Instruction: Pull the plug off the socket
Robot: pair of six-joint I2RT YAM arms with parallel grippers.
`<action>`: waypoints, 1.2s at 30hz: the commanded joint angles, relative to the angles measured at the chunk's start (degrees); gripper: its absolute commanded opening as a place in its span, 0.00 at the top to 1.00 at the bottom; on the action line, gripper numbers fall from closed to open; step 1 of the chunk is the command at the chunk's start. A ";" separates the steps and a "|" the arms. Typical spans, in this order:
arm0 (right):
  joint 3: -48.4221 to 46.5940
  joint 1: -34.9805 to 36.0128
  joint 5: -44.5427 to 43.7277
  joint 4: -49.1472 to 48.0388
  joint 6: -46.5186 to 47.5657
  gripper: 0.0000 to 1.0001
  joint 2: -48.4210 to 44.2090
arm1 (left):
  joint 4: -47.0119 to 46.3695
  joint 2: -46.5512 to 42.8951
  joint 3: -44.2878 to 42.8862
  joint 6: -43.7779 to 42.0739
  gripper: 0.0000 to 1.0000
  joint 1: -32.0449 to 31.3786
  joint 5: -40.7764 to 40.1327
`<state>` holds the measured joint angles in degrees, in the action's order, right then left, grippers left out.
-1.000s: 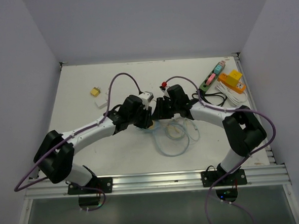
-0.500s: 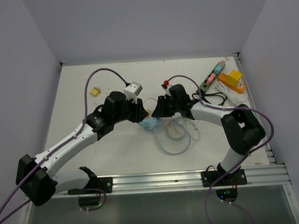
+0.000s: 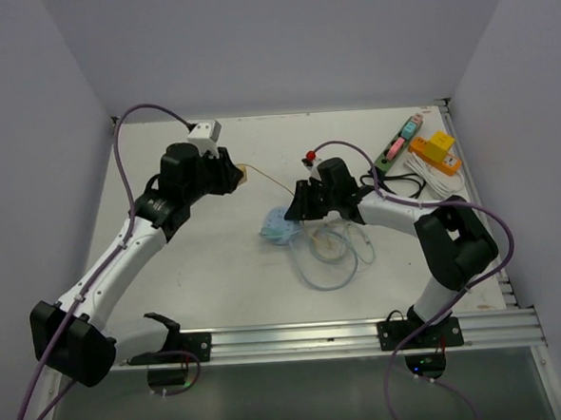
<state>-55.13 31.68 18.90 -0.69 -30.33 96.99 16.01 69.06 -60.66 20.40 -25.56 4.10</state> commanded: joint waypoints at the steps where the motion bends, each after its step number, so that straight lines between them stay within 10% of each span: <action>1: 2.05 -0.48 -2.39 8.07 6.85 1.00 0.75 | -0.46 3.09 -3.49 1.04 1.00 3.84 -3.39; 22: -3.40 -1.27 6.94 13.25 8.80 1.00 -18.50 | -1.86 23.40 -4.29 17.47 1.00 38.81 -7.80; 36: -11.83 -13.39 5.38 17.28 6.24 1.00 -34.76 | -1.68 25.16 -4.20 14.32 1.00 44.81 -20.18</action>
<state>-62.43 20.88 26.37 16.10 -23.79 66.74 16.80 93.89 -63.55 36.21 18.74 -10.81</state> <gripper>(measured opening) 0.350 0.358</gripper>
